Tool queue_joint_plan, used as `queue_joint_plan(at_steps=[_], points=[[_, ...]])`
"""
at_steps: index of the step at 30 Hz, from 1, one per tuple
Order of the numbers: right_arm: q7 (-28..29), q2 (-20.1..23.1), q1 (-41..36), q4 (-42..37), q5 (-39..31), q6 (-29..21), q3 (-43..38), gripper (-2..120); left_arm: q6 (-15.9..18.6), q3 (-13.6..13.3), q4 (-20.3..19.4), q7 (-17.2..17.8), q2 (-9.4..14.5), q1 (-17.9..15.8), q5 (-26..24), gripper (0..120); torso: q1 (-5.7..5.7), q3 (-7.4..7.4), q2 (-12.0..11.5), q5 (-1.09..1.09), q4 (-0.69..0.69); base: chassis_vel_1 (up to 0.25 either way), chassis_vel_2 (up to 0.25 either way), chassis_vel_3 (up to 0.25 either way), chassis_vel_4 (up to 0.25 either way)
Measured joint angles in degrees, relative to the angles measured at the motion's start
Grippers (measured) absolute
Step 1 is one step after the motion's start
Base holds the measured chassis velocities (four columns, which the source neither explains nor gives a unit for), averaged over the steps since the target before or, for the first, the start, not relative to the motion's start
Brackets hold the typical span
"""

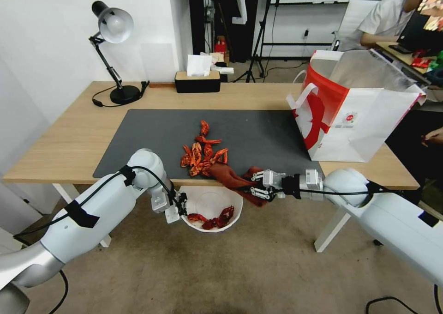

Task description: Sweep shrimp from table into container with towel, then put container into takeout bag.

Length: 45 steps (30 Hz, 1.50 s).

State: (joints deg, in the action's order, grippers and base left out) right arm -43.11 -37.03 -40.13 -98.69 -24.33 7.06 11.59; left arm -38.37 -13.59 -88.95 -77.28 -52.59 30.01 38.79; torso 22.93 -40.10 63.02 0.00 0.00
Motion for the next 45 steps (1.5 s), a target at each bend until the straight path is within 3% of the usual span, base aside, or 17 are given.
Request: queue_joint_plan(at_steps=[37,45], points=[[-2.33,2.85,-12.31,-6.46,0.59,-1.04,-7.19,10,0.04,1.04,-0.49,-0.05,0.21,1.24,0.09,0,-0.01,0.0,0.0,0.01,0.0,0.0,0.0,0.0,0.0],[-1.29,3.92,-13.62,-9.68,-4.47,-2.63,-11.09,10,-0.01,0.55,-0.29,-0.06,0.11,0.66,0.23,0,-0.02,0.0,0.0,0.0,0.0,0.0,0.0,0.0,0.0]])
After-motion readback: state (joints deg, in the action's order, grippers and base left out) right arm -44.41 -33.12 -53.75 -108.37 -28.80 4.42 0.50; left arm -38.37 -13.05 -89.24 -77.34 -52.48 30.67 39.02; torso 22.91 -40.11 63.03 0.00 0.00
